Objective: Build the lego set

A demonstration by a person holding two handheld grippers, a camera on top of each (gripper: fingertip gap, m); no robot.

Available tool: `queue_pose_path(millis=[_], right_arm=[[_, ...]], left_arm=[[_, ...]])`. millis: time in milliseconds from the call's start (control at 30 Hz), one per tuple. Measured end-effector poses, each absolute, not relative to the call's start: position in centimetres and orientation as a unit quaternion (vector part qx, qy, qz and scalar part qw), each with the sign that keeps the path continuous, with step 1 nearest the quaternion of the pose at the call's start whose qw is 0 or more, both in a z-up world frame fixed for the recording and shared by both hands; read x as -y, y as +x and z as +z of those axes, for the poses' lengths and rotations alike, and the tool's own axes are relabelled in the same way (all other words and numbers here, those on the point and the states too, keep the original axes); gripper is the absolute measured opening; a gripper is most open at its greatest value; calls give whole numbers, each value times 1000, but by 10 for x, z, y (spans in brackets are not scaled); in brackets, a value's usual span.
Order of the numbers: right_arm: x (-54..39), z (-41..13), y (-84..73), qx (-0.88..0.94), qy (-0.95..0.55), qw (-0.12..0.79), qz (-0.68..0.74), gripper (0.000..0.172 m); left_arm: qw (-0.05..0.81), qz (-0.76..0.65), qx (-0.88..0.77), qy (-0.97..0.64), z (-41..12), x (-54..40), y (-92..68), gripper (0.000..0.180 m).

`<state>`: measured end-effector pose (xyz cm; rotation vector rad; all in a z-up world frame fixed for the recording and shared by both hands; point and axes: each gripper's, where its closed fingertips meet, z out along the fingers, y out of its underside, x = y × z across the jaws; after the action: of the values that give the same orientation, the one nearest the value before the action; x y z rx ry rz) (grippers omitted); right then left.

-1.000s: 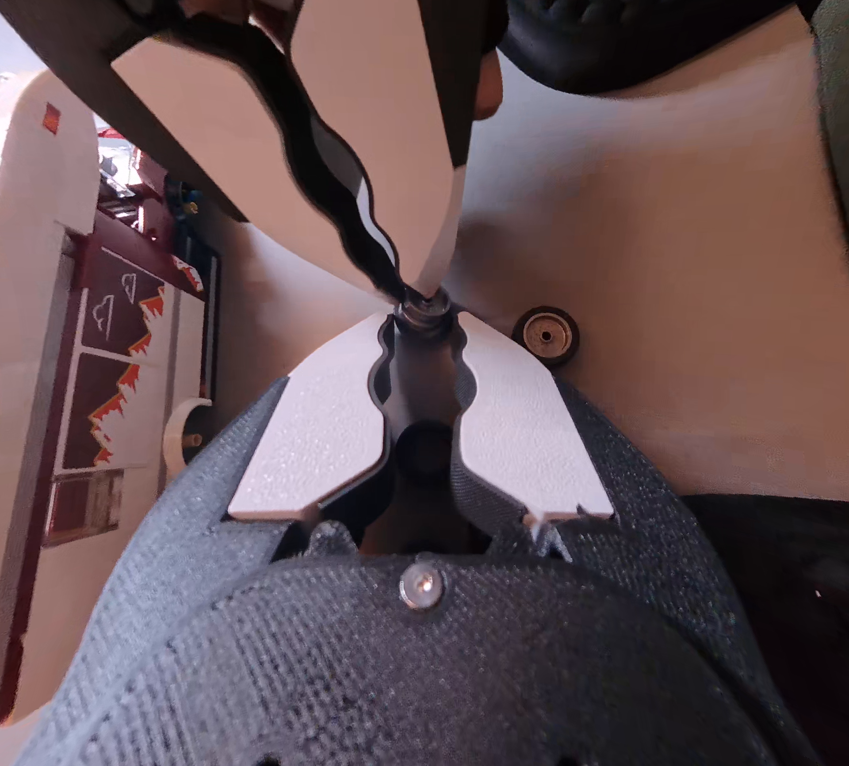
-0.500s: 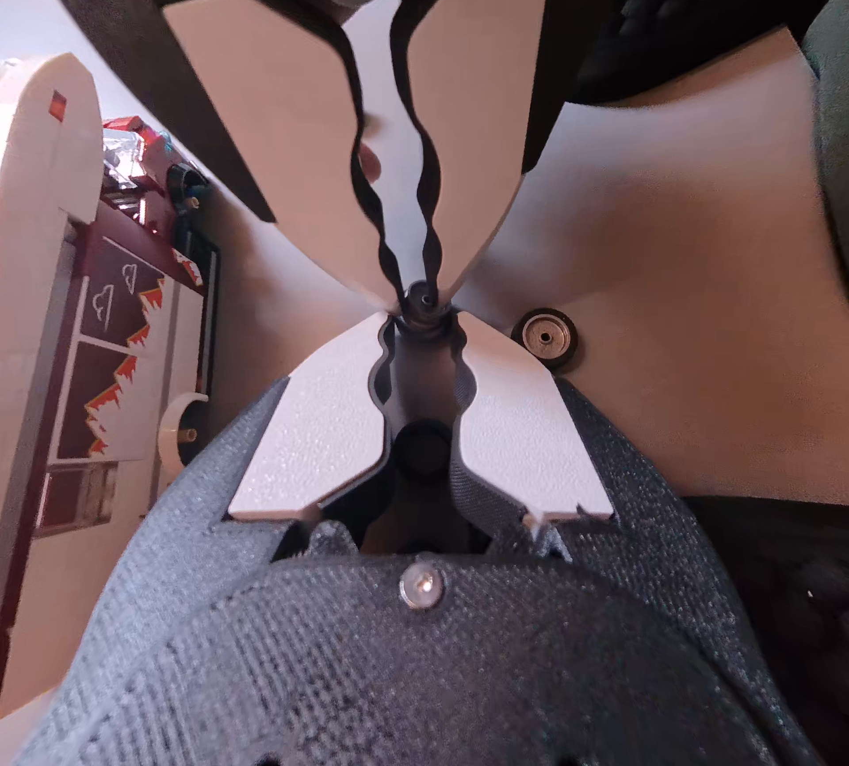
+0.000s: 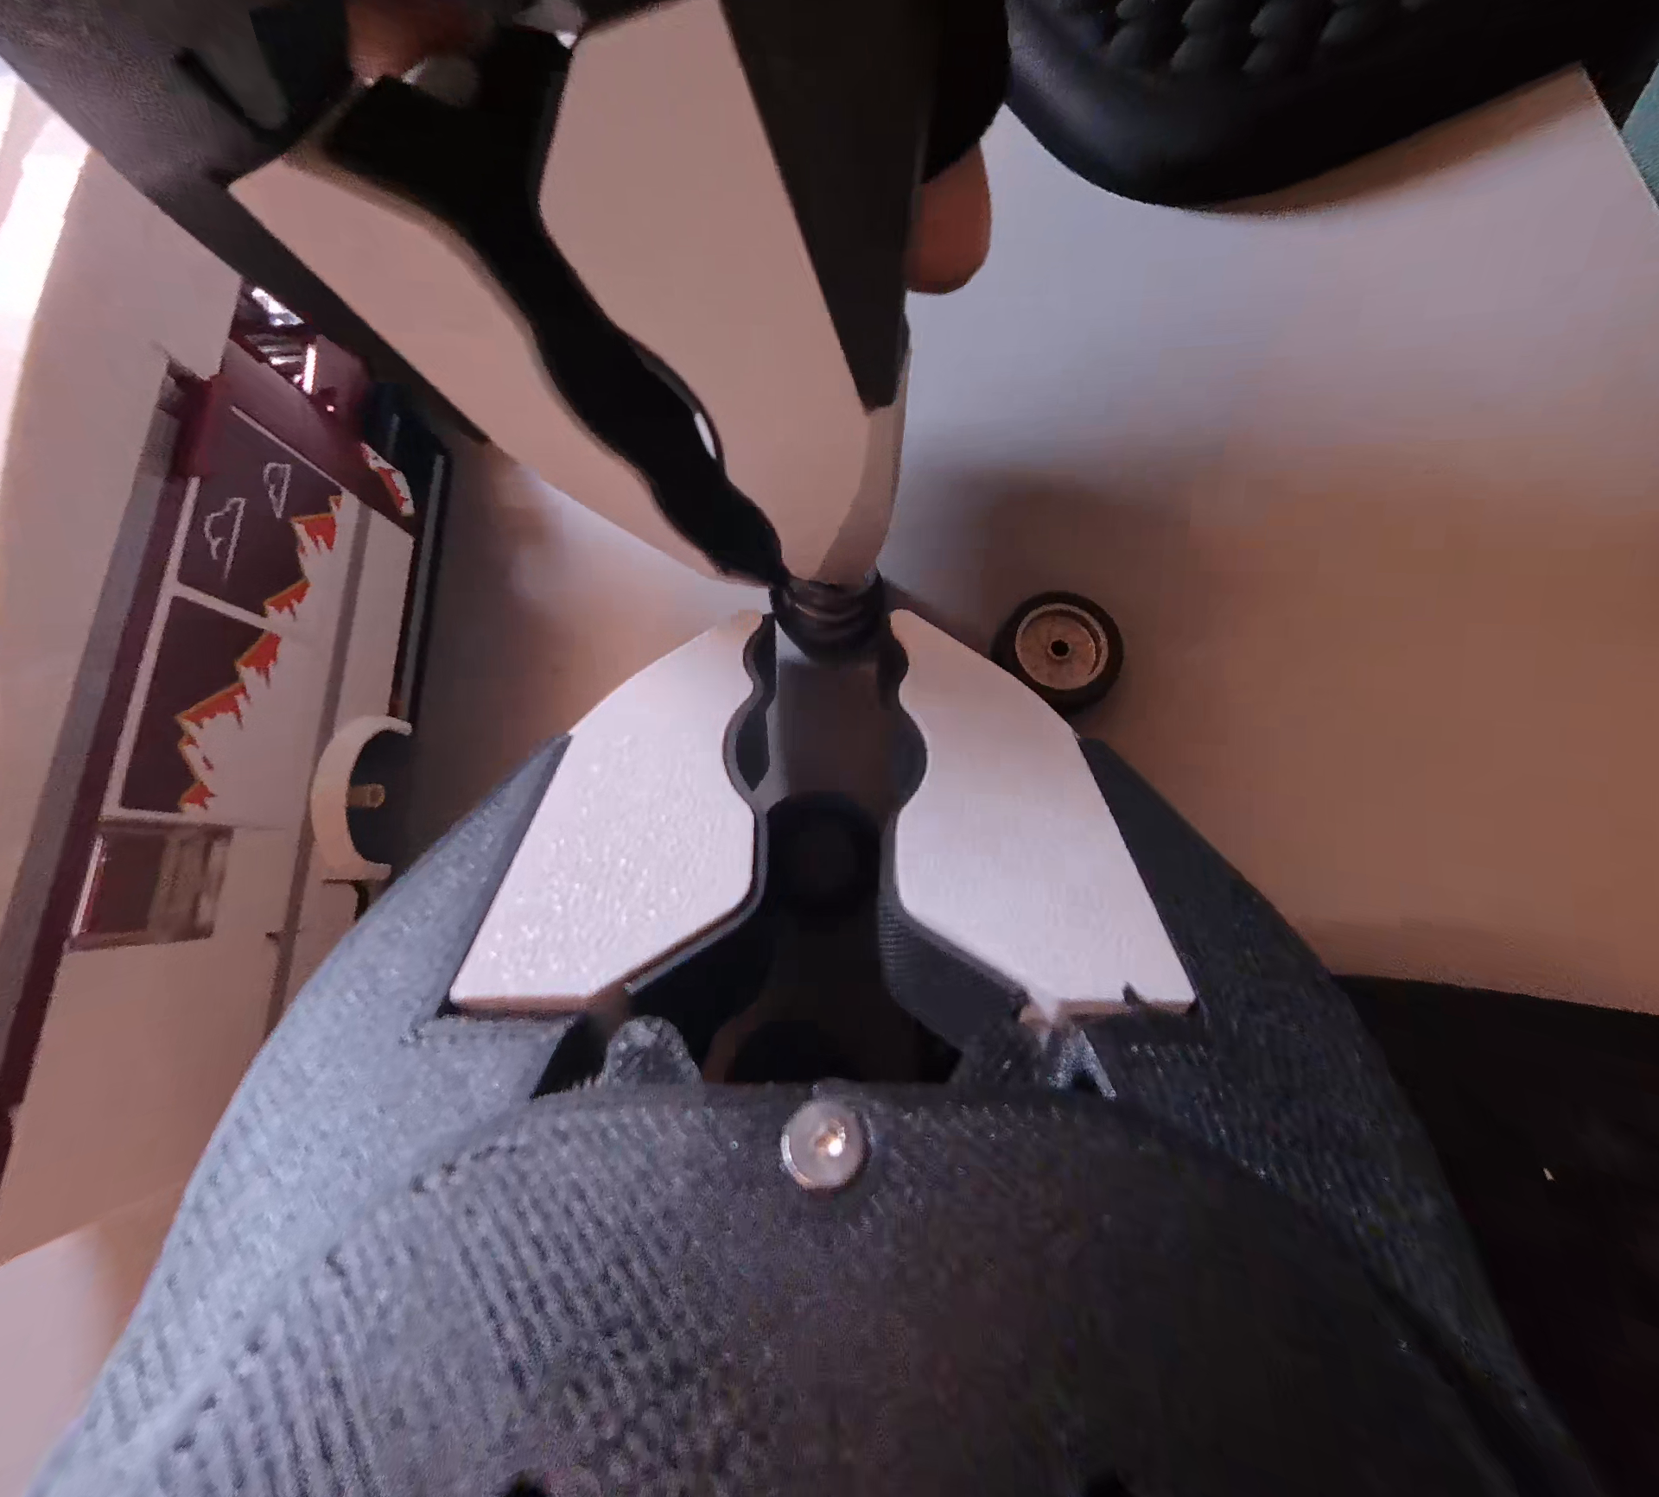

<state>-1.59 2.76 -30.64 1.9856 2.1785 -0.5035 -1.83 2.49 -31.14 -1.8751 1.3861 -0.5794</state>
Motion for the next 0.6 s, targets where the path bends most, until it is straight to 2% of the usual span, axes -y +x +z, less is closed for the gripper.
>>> queue_pose_path(millis=[267,600], right_arm=[[-26,-307,-17,-743,650,88,-133,9],[-26,-303,-21,-823,532,-123,-158,9]], left_arm=[[372,-220,-519,-738,-310,-26,-18,22],[371,-225,-516,-738,-310,-25,-18,21]])
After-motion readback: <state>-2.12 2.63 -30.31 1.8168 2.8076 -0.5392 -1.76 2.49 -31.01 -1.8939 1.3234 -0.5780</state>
